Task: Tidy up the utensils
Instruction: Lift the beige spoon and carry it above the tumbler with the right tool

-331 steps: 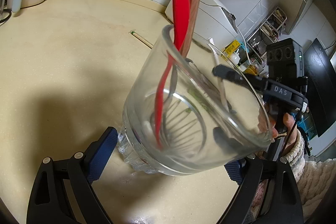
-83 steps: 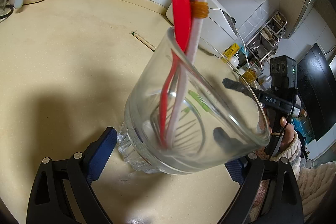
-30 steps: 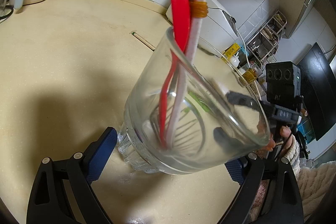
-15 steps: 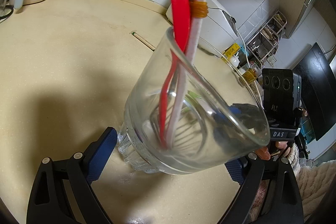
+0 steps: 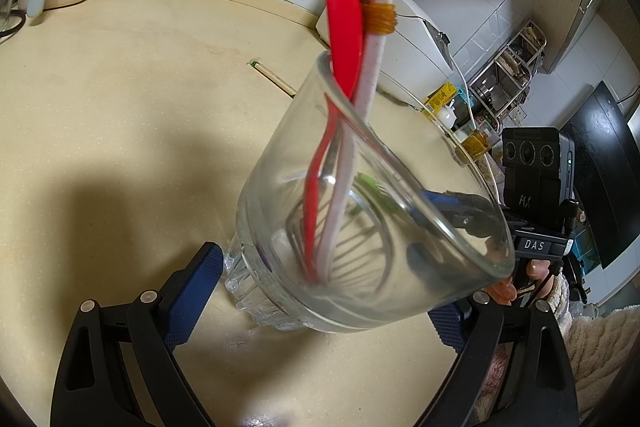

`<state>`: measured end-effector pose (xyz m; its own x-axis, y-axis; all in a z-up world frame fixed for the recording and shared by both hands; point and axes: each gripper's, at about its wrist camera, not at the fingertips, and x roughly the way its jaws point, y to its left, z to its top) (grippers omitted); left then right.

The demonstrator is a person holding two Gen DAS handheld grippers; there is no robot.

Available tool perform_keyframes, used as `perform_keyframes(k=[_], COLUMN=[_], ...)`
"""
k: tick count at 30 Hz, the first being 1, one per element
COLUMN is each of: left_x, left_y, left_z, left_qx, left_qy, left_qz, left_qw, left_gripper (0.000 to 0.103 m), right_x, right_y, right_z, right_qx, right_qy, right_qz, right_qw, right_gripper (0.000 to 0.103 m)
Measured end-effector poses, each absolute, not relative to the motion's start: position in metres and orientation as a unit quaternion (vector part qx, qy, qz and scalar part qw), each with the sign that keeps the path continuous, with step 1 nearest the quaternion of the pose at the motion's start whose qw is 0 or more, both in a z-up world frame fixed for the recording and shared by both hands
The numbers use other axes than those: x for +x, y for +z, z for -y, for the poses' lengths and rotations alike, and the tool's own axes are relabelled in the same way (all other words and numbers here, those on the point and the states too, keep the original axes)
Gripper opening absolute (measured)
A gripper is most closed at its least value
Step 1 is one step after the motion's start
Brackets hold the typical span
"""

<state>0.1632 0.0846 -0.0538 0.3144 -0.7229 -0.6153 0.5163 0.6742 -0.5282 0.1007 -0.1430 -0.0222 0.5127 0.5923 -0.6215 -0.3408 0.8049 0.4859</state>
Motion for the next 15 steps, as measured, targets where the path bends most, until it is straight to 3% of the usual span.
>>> perform_keyframes(k=[15], left_x=[0.1631], left_y=[-0.0538], left_z=[-0.0847], left_qx=[-0.118], left_qy=[-0.386], left_qz=[-0.440], left_qw=[0.802], left_gripper=[0.095], right_x=[0.1022], right_y=[-0.0219], right_z=[0.1449], right_qx=[0.152], right_qy=[0.270], right_qz=[-0.412], right_qw=[0.857], right_gripper=[0.032])
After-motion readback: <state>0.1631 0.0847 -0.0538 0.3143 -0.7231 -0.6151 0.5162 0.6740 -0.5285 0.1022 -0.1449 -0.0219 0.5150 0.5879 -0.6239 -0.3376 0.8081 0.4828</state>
